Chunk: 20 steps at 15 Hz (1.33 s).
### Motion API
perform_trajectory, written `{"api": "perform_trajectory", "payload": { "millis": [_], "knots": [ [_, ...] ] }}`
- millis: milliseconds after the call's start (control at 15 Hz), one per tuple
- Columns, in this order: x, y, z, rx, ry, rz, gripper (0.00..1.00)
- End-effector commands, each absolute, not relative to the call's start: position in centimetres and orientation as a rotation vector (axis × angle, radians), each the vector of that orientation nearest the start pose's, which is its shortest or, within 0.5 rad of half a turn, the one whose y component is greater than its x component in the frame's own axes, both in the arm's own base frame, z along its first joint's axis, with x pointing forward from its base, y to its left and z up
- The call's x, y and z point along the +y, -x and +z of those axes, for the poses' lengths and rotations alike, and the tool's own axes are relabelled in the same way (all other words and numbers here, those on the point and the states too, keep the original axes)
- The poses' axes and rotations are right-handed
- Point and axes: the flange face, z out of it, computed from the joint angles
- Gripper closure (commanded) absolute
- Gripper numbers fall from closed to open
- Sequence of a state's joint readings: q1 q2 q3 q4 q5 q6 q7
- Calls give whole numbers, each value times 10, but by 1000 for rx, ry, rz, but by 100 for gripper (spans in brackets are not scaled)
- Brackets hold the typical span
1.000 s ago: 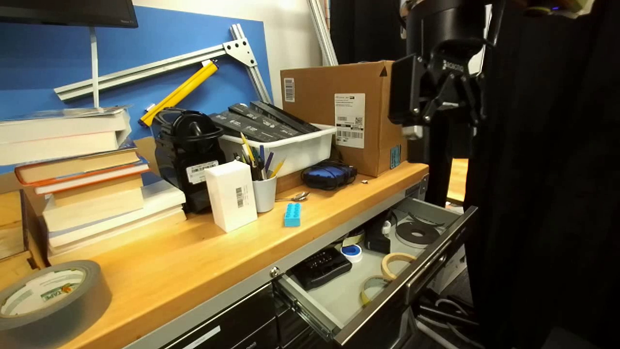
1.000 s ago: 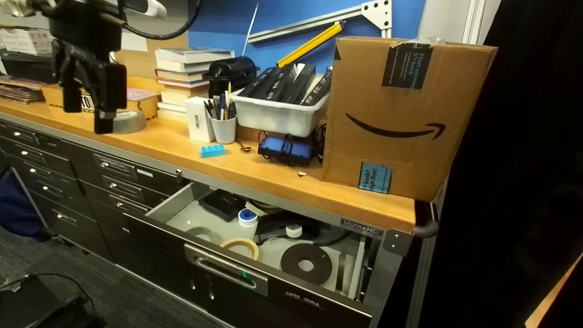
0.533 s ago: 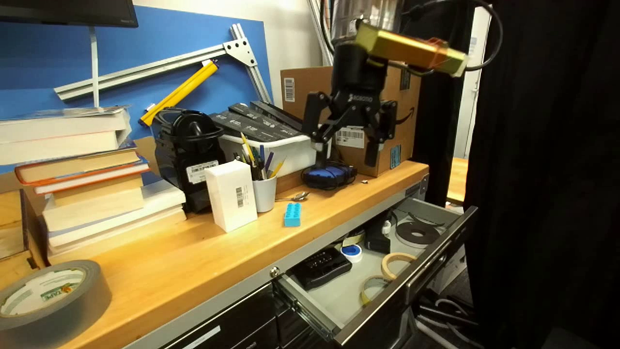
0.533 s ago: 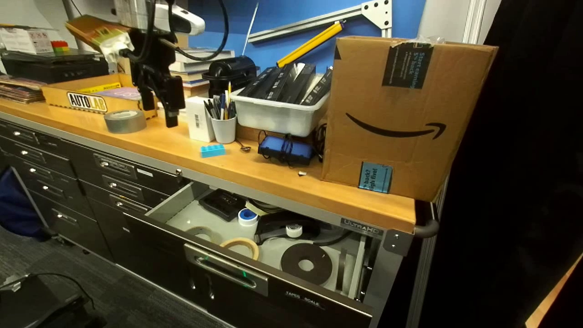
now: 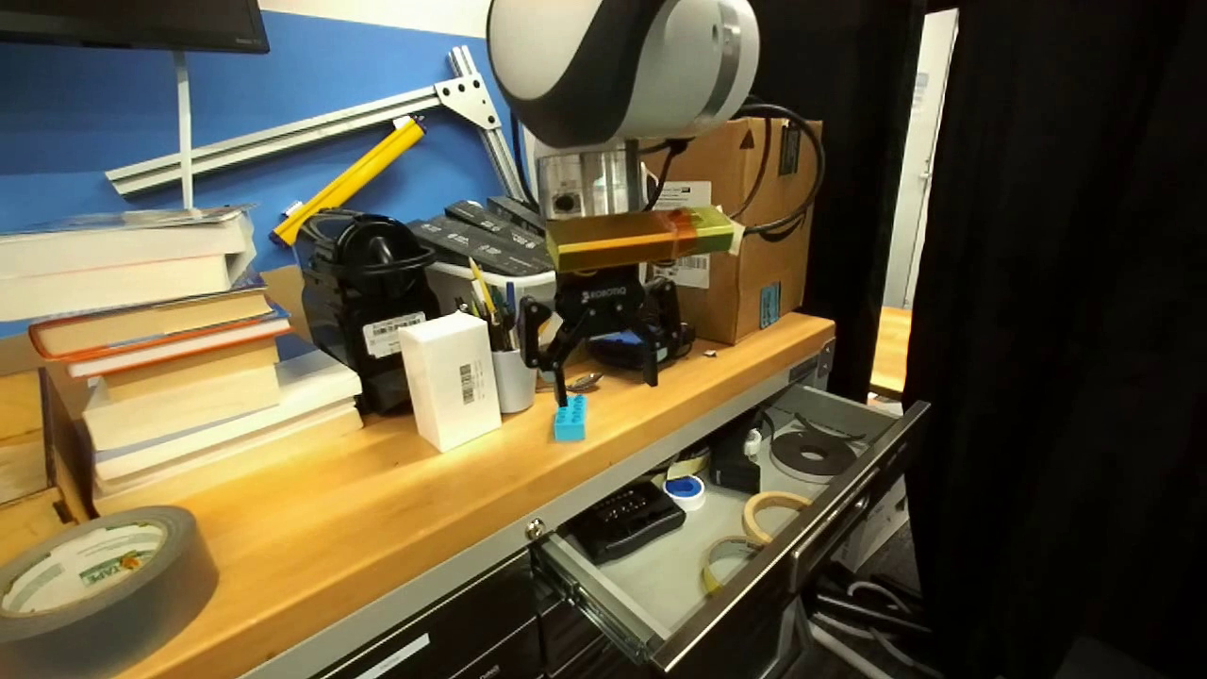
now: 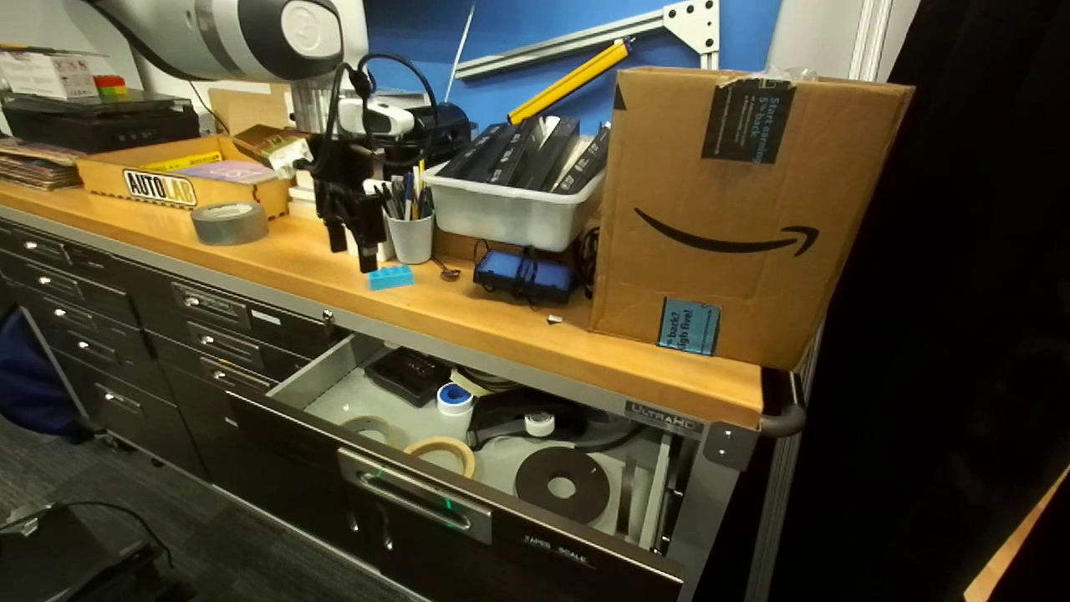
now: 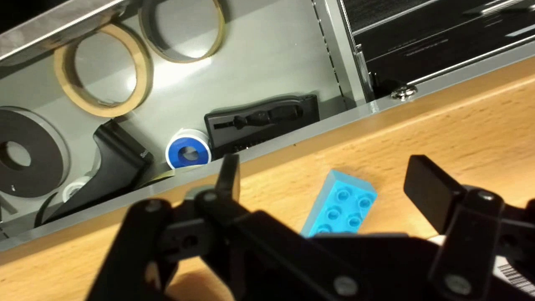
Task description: Pick up the blue block, put it in the drawer, and close the drawer.
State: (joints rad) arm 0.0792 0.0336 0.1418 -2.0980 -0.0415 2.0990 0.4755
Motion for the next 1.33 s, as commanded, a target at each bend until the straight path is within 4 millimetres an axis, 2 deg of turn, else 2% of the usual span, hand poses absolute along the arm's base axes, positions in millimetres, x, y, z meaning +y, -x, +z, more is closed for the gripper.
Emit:
{"api": "perform_trajectory", "payload": {
  "millis": [0, 200, 333, 400, 467, 667, 800, 1000, 1267],
  "knots": [
    [132, -564, 391, 449, 3153, -7, 0],
    [139, -575, 377, 486, 3119, 7, 0],
    [138, -583, 370, 553, 3111, -56, 0],
    [136, -586, 367, 590, 3101, -96, 21],
    [133, -588, 365, 628, 3092, -131, 25],
    [120, -591, 364, 725, 3076, -209, 51],
    [109, -586, 369, 783, 3081, -246, 65],
    [88, -566, 381, 844, 3095, -196, 89],
    [57, -519, 391, 927, 3104, -81, 87]
  ]
}}
